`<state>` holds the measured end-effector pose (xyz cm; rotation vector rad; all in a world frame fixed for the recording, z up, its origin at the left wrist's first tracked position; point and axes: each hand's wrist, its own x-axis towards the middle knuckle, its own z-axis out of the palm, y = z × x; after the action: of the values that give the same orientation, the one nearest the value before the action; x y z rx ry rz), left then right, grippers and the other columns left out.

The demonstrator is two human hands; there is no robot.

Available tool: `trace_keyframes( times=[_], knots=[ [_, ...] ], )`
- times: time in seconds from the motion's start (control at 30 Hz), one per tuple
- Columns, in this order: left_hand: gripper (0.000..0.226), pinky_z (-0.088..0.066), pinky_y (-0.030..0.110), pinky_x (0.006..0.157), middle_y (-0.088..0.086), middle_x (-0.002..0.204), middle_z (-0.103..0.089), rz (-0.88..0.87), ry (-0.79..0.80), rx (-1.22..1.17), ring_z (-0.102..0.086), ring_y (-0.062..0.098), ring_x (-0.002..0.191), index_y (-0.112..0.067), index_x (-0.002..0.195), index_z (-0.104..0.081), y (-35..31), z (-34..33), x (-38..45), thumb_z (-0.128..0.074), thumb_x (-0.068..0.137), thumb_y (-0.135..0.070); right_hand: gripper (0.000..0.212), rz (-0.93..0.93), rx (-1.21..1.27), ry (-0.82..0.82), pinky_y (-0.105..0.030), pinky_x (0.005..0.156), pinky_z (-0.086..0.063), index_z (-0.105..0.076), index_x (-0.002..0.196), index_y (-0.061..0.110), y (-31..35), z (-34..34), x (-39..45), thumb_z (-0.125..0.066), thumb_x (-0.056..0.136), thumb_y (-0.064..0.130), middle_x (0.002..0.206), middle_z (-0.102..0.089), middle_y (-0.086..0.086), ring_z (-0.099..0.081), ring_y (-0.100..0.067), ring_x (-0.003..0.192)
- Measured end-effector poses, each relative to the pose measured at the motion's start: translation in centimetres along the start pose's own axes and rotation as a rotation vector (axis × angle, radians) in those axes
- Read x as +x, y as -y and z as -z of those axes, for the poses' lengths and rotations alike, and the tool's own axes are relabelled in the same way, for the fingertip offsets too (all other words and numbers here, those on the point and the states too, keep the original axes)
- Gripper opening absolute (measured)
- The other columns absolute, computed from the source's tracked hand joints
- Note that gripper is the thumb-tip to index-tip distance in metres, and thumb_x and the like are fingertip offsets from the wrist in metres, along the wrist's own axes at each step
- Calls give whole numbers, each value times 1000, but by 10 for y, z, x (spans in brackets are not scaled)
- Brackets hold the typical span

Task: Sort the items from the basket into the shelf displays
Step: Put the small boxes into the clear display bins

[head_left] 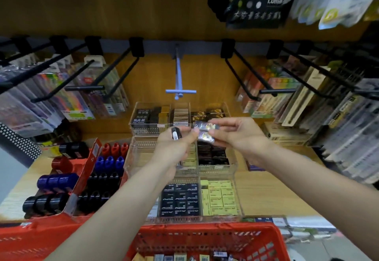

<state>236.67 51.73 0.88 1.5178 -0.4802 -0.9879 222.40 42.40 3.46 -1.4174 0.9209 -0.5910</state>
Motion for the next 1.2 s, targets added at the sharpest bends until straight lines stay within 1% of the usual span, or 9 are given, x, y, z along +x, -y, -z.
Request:
trace_keyframes(
  times=[0.1,0.17,0.33,0.6,0.7,0.8,0.9,1.0,1.2],
  knots=[
    [11,-44,19,48,-2,87,-66,-64,-75,187,-51,9,60,-25,103,-66,-10,3,24,-68,93,-27,30,154,-563,-267,-24,80,-56,-68,117,23,14,16,26,-72,87,23,105,-69,-1,-67,-12,90],
    [5,-44,22,50,-1,103,-66,-168,-101,378,-53,13,62,-27,98,-65,-15,5,39,-65,96,-23,39,161,-779,-325,-30,90,-53,-62,127,17,20,21,47,-68,91,31,120,-64,-6,-63,-17,104],
    [13,-41,14,40,-7,109,-57,-282,2,606,-55,9,60,-30,109,-61,-7,8,53,-59,99,-21,42,14,-1031,-126,-40,106,-45,-57,133,21,15,21,81,-63,94,36,142,-51,-9,-52,-27,126],
    [12,-42,16,41,-10,99,-60,-269,-5,527,-55,10,60,-27,105,-65,-1,8,63,-60,98,-18,27,106,-1473,18,-38,91,-53,-64,120,16,10,12,94,-59,97,28,116,-62,-9,-61,-24,98],
    [12,-41,13,40,-16,92,-58,-262,4,514,-53,8,60,-27,104,-65,0,7,65,-61,98,-18,26,89,-1644,20,-36,88,-55,-65,119,13,11,9,97,-56,95,9,115,-60,-10,-61,-25,96],
    [12,-42,13,51,-20,89,-53,-256,1,520,-51,1,67,-28,105,-66,-1,8,66,-60,98,-19,32,170,-1663,58,-39,92,-52,-62,122,14,11,5,91,-52,94,7,118,-59,-10,-58,-27,103],
    [12,-44,18,59,-6,106,-61,-267,-8,537,-54,3,74,-27,106,-66,1,8,68,-61,98,-20,44,356,-1465,157,-48,111,-34,-47,143,22,-1,-5,73,-36,100,26,141,-52,-10,-51,-27,128],
    [11,-40,16,57,-5,109,-60,-279,-26,548,-51,-2,76,-27,104,-67,3,7,68,-62,97,-20,60,340,-1412,169,-48,115,-22,-32,150,26,-18,-7,61,-21,100,58,141,-55,-6,-49,-22,130],
    [10,-36,14,56,-9,108,-59,-260,-21,557,-50,-4,76,-31,99,-65,2,7,69,-63,96,-22,69,333,-1419,116,-57,115,-17,-31,150,28,-28,1,58,-17,96,68,146,-50,0,-40,-20,138]
  ],
)
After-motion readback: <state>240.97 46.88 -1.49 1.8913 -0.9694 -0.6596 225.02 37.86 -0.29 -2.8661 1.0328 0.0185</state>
